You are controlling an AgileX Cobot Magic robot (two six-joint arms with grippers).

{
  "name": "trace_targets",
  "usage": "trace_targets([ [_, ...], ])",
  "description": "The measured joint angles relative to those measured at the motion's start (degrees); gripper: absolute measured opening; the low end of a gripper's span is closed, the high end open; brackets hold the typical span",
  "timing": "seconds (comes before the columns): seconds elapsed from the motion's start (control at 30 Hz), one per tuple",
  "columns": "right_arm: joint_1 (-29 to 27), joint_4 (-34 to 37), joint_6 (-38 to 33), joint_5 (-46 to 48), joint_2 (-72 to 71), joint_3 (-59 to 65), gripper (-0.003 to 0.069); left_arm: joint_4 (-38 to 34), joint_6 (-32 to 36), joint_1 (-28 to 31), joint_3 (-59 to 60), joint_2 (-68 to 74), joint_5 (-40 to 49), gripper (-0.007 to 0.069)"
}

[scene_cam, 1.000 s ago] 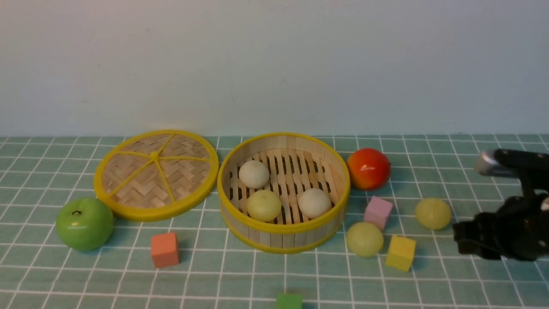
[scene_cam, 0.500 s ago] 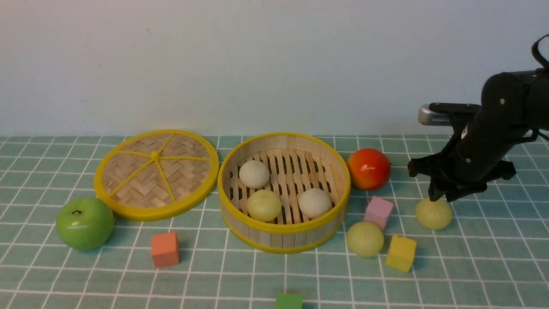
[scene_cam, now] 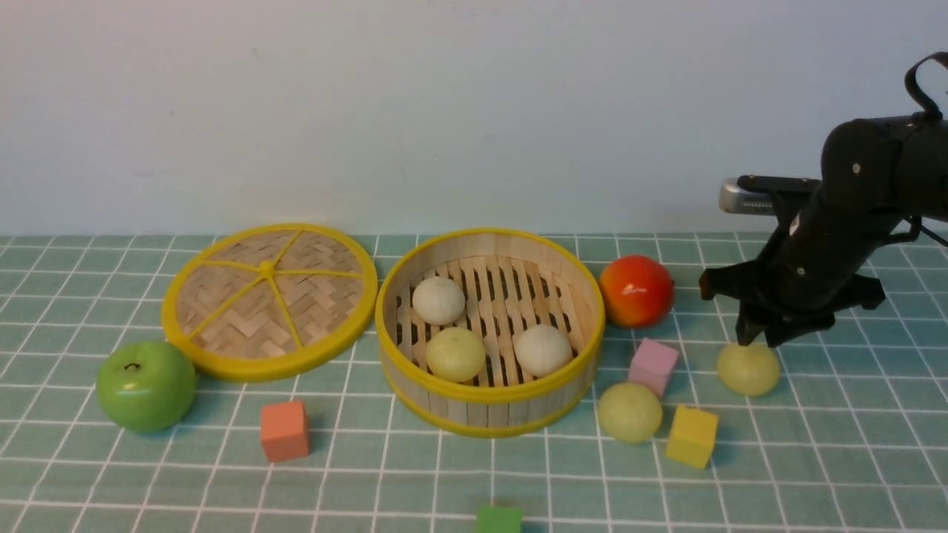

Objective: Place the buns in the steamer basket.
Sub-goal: Use the right arm to grab a steamed stuffed bun, then use the right arm to put the steamed stuffed bun into the steamer

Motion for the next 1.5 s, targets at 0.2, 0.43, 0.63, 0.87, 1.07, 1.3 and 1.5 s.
trace_targets([
  [0.2,0.0,0.4,0.0,0.2,2.6,0.0,0.0240,0.0,0.0,0.0,0.0,0.0,0.0,0.0021],
  [0.43,0.0,-0.3,0.1,0.2,3.0,0.0,0.0139,0.0,0.0,0.0,0.0,0.0,0.0,0.0025],
  [0.63,0.0,-0.3,0.1,0.9,2.5,-0.4,0.0006,0.0,0.0,0.0,0.0,0.0,0.0,0.0027],
  [0.87,0.4,2.6,-1.1,3.4,-1.0,-7.3,0.0006,0.0,0.0,0.0,0.0,0.0,0.0,0.0034],
  [1.07,5.1,12.6,-9.4,0.1,-1.5,-16.2,0.0006,0.0,0.0,0.0,0.0,0.0,0.0,0.0039],
  [1.3,11.4,21.1,-17.0,-6.4,3.3,-18.2,0.0006,0.1,0.0,0.0,0.0,0.0,0.0,0.0038],
  [1.5,11.5,21.6,-17.7,-6.4,8.3,-18.2,0.0006,0.2,0.0,0.0,0.0,0.0,0.0,0.0041],
])
